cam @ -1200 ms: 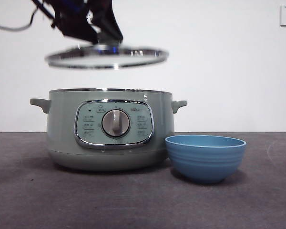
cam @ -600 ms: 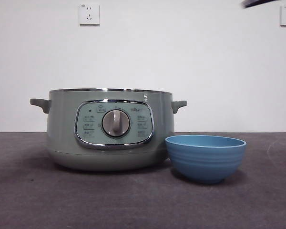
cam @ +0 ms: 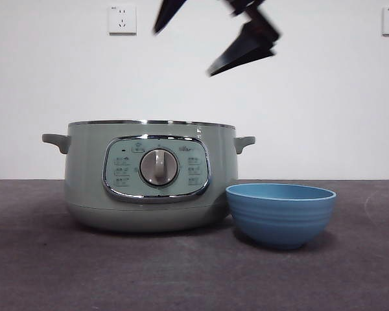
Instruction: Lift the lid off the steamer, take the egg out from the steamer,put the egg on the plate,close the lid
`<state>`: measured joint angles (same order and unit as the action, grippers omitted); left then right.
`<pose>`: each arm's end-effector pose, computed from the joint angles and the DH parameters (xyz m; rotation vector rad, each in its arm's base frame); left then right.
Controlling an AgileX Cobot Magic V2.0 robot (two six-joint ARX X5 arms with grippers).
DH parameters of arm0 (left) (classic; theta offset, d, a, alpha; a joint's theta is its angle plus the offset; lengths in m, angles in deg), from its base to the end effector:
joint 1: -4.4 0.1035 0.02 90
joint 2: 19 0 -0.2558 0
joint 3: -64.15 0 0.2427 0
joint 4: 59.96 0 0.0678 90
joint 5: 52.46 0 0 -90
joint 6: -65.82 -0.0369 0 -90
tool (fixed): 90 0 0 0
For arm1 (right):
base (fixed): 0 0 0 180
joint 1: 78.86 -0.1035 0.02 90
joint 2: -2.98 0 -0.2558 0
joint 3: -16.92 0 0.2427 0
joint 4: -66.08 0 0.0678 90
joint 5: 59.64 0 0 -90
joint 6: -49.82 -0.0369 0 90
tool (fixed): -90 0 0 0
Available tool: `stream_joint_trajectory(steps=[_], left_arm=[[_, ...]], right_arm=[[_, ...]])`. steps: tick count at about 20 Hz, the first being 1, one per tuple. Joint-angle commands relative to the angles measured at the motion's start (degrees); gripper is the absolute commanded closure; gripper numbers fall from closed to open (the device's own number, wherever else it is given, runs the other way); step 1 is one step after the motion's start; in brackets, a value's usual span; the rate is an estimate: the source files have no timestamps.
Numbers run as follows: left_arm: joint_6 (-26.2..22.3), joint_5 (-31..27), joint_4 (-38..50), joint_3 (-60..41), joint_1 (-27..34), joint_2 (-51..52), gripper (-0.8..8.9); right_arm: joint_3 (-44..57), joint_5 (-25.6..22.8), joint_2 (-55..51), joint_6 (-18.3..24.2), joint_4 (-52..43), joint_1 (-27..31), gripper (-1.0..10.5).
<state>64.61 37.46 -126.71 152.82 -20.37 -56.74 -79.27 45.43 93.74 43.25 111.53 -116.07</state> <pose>0.0649 -0.0299 0.4200 0.0805 0.2672 -0.4311 0.2683 0.2158 0.3157 -0.0364 0.7573 0.8312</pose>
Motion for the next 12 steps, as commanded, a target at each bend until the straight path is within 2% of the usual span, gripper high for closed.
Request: stream_joint_trajectory(steps=[1, 3, 6, 9, 12], left_arm=[[0.6, -0.1, 2.1, 1.2, 0.0, 1.0, 8.22], [0.6, 0.0, 2.1, 1.2, 0.0, 1.1, 8.22], [0.7, 0.2, 2.1, 1.2, 0.0, 1.1, 8.22], [0.8, 0.2, 1.4, 1.2, 0.0, 1.1, 8.22], [0.8, 0.2, 1.4, 1.2, 0.0, 1.1, 8.22]], right_arm=[[-7.3, -4.9, 7.9, 2.4, 2.9, -1.7, 3.8], [-13.5, -8.0, 14.5, 3.7, 5.0, -2.8, 3.8], [-19.1, -9.0, 22.0, 3.9, 5.3, -3.1, 3.8], [-20.0, -12.2, 26.4, 5.2, 4.9, -3.3, 3.8], [-20.0, -12.5, 28.5, 6.7, 4.0, -3.3, 3.8]])
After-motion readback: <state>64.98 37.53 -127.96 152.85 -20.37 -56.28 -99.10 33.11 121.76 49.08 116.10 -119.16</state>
